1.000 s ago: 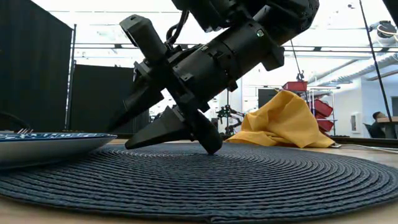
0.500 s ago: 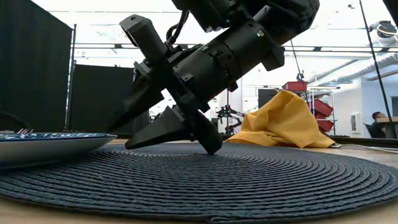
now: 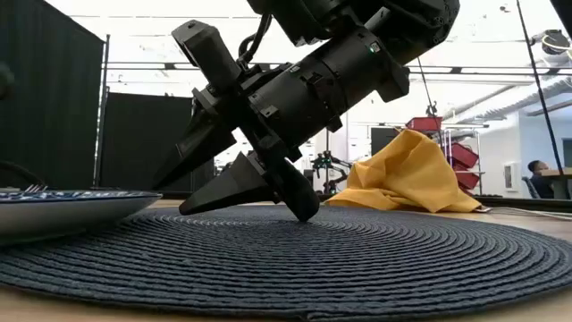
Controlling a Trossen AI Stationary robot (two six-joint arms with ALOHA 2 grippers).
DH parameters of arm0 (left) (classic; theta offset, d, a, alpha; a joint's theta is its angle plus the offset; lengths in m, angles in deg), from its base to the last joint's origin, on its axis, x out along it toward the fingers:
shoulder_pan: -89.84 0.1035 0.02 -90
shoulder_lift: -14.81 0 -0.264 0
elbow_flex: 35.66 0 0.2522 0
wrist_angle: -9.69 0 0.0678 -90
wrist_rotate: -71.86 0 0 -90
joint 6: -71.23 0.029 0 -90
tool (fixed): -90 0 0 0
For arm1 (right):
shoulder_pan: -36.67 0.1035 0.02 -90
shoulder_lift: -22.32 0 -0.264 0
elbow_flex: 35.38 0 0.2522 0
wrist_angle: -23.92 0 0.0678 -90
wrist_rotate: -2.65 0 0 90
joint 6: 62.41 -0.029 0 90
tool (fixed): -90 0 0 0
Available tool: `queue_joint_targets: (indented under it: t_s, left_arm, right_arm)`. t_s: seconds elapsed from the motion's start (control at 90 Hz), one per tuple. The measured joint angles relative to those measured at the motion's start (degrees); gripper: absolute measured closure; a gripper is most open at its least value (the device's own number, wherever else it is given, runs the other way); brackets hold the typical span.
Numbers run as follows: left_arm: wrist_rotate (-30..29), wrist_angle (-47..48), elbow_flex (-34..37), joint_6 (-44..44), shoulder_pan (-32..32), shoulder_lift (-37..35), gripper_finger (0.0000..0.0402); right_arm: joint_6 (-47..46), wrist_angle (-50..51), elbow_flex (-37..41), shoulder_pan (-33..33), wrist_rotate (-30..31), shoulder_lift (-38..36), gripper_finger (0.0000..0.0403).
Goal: Set table place
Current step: Put the blue plate on the blue tablemat
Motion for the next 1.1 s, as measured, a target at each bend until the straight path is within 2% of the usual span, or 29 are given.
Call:
queue_joint_targets:
  t_s: [0.144, 0.222, 0.356, 0.489, 0.722, 0.989, 1.1]
  left_arm:
    - [-1.0, 0.9, 0.0, 10.1, 2.9, -1.9, 0.0312]
    - [0.3, 4.4, 0.0, 11.7, 4.6, -3.2, 0.0312]
    - [4.8, 12.4, -0.8, 11.0, 5.9, -4.8, 0.0312]
    - [5.4, 16.5, -2.5, 9.8, 5.9, -6.6, 0.0312]
    - [10.8, 16.1, -2.9, 6.9, 3.6, -8.1, 0.0313]
    - [11.3, 15.7, -2.9, -2.0, -0.3, -7.8, 0.0313]
    - [11.3, 13.5, -2.9, -2.6, -0.5, -6.5, 0.0313]
  right_arm:
    - [0.0, 0.0, 0.0, 0.0, 0.0, 0.0, 0.0257]
    - [0.0, 0.0, 0.0, 0.0, 0.0, 0.0, 0.0257]
    - [0.0, 0.1, 0.0, 0.1, -0.1, 0.0, 0.0257]
    - [0.0, 0.5, 0.0, 0.1, -0.1, 0.0, 0.0257]
    - [0.0, 0.6, 0.0, 0.1, -0.1, 0.0, 0.0257]
    - [0.3, 0.7, 0.0, 0.5, -0.1, 0.0, 0.0257]
    - [0.3, 0.7, 0.0, 0.6, -0.1, 0.0, 0.0257]
